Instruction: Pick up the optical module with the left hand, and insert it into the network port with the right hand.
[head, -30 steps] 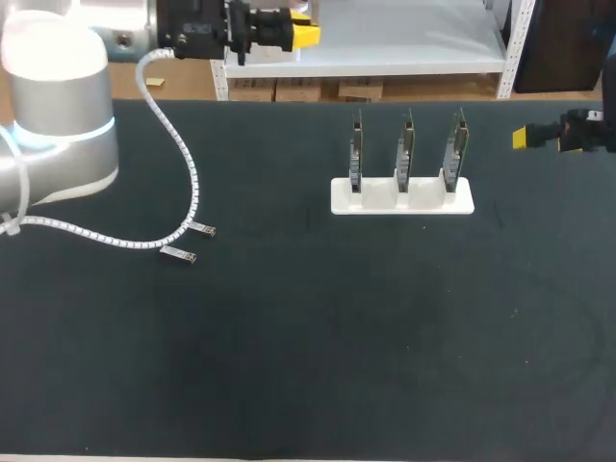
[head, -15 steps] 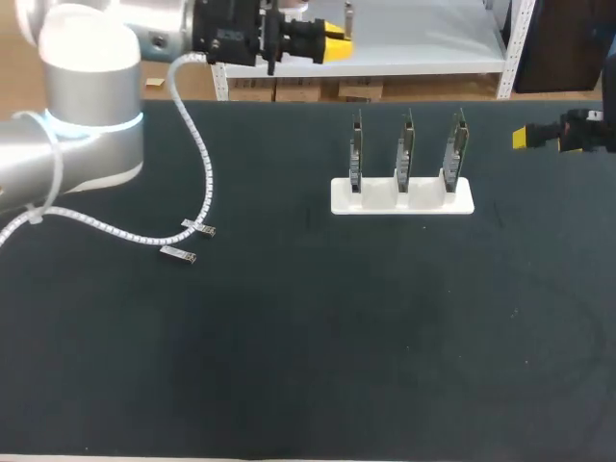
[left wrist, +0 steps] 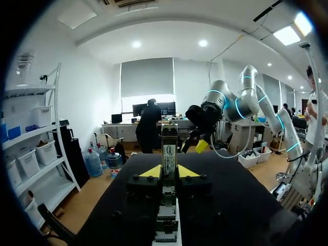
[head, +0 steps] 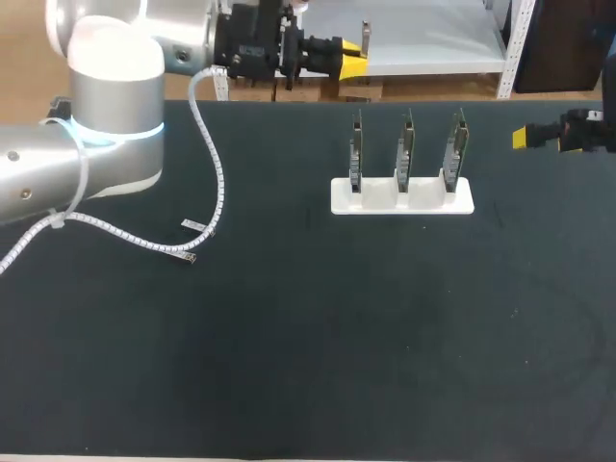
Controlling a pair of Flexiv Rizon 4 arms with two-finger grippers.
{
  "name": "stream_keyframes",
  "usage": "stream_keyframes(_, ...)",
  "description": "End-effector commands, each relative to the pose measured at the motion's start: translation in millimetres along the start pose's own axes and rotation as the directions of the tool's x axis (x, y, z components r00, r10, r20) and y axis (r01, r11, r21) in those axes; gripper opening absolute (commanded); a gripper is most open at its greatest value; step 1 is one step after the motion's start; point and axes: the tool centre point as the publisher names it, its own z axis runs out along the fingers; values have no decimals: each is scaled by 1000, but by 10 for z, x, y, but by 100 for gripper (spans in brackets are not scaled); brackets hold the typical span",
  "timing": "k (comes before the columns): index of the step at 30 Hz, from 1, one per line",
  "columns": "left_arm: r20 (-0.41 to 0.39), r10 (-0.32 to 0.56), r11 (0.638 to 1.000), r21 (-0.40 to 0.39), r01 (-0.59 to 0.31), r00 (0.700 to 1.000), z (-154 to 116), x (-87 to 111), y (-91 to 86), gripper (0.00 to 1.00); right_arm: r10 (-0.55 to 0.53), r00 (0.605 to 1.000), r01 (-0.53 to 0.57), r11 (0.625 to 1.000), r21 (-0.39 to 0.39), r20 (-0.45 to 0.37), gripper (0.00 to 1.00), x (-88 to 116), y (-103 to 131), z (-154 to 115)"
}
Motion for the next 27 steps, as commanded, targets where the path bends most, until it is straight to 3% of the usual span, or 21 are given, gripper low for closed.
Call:
stream_keyframes(1,-2,-9,1000,8,9,1000,38,65,-1,0,0,1000,0,1000,0,0,100,0,0,0)
stream_keyframes(19,-12,-65,998,13,65,998,58,270,36,0,0,1000,0,1000,0,0,100,0,0,0)
stream_keyframes(27,20,-123,992,-10,123,992,19,331,76,0,0,1000,0,1000,0,0,100,0,0,0)
